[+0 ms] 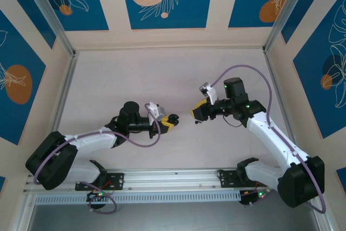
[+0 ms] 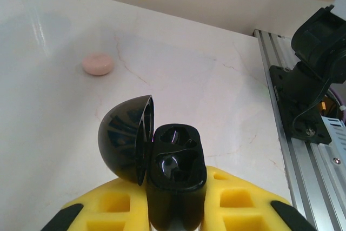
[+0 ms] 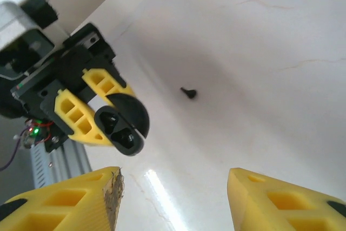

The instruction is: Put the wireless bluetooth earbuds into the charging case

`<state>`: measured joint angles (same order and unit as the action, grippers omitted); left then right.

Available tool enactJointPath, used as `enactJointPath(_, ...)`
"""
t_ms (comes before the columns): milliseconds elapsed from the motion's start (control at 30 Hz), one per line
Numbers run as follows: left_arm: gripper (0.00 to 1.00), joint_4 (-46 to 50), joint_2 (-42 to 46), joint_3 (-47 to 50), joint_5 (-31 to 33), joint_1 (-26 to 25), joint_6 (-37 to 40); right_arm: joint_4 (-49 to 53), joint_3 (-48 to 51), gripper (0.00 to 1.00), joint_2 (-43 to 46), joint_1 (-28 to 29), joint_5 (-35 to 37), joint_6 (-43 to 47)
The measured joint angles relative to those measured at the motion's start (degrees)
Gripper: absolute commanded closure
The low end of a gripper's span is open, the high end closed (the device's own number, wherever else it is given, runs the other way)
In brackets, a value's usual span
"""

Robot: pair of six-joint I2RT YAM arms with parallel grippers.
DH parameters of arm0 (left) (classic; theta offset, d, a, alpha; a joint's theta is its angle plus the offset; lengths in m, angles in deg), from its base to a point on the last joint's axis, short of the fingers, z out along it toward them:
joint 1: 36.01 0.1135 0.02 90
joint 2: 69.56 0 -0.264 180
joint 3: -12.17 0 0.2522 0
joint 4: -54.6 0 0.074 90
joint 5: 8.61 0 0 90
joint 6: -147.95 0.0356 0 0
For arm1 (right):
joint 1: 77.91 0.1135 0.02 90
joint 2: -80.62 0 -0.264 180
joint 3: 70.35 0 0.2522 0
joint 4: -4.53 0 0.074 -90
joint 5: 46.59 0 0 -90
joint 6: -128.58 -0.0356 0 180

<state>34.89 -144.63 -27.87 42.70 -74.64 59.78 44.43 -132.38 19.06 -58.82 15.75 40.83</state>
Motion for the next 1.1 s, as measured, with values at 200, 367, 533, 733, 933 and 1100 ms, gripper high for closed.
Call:
enactJointPath(200, 0.79, -0.4, -1.7, 0.0, -0.1, 0.0, 0.0, -3.7, 5.0, 0.40, 7.7, -7.8, -1.1, -3.6)
enactJointPath(367, 0.80, -1.3, -3.2, 0.0, -0.2, 0.0, 0.0, -5.9, 9.2, 0.39, 14.2, -12.3, -1.9, -7.2)
enactJointPath(533, 0.80, -2.2, -5.0, 0.0, -0.5, 0.0, 0.0, -6.4, 10.4, 0.50, 14.8, -12.9, -3.3, -10.8)
enactJointPath(733, 0.80, -2.6, -6.4, 0.0, -1.7, 0.0, 0.0, -1.9, 8.1, 0.53, 10.5, -12.5, -4.7, -8.6)
enactJointPath(933, 0.80, -2.5, -6.7, 0.0, -1.7, 0.0, 0.0, 9.2, -2.5, 0.56, 2.7, -7.6, 0.8, 2.8)
enactJointPath(1100, 0.80, -2.4, -6.7, 0.1, -1.7, 0.0, 0.1, 17.0, -5.7, 0.60, -5.0, -0.6, 6.3, 16.3)
